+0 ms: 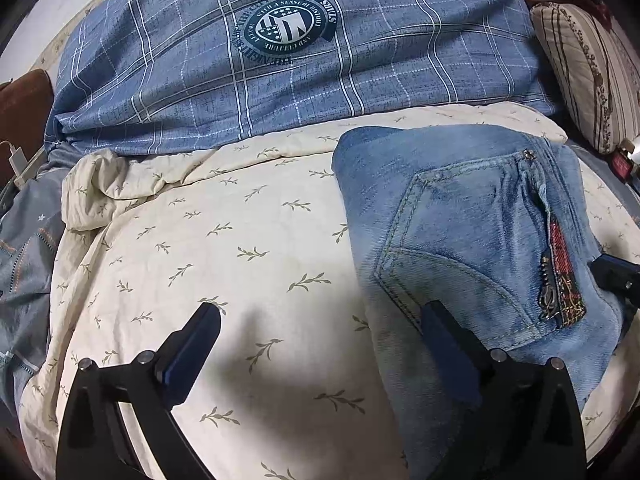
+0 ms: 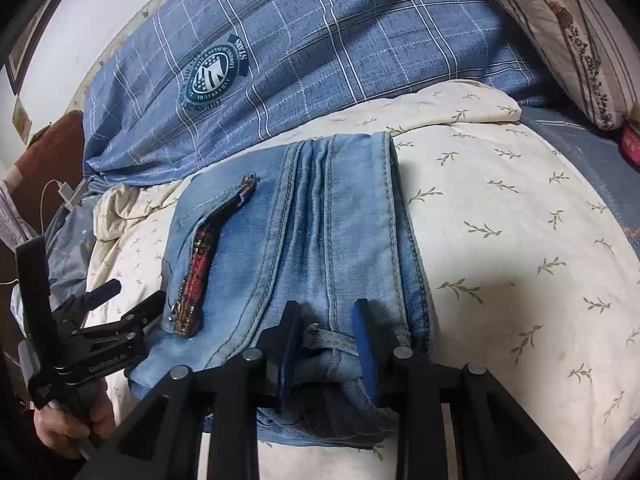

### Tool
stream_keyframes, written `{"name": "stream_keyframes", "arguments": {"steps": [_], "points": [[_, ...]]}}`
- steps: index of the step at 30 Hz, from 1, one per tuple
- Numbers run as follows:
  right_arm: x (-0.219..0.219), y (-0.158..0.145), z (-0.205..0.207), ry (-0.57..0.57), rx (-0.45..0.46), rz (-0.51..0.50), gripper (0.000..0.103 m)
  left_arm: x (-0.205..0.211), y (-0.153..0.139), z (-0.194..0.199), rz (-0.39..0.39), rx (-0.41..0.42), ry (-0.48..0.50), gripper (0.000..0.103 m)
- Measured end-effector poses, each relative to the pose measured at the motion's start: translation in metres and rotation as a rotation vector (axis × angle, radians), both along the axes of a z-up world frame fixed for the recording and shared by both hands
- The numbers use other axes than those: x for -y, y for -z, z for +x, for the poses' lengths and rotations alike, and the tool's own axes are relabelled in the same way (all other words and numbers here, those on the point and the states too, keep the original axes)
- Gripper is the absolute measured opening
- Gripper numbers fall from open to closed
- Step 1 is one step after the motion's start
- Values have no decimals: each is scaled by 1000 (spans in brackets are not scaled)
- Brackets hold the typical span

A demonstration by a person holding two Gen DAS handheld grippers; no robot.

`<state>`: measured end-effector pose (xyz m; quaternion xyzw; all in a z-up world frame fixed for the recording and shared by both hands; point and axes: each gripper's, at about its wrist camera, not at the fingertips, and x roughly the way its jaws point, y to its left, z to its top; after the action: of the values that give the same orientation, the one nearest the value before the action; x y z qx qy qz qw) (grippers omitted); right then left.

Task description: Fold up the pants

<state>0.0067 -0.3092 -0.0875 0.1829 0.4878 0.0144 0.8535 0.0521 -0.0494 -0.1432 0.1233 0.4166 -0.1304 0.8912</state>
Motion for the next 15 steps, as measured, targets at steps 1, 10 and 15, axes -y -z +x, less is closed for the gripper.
{"name": "stream_keyframes", "arguments": {"steps": [1,10,15], "points": [[0,0,0,-1,1,0,31,0,1,1,1,-3,1,101],[2,1,-1,-1,5,8,31,1,1,1,3,-6,5,103],[2,1,-1,-1,6,11,31,0,4,3,-5,-19,17,103]]}}
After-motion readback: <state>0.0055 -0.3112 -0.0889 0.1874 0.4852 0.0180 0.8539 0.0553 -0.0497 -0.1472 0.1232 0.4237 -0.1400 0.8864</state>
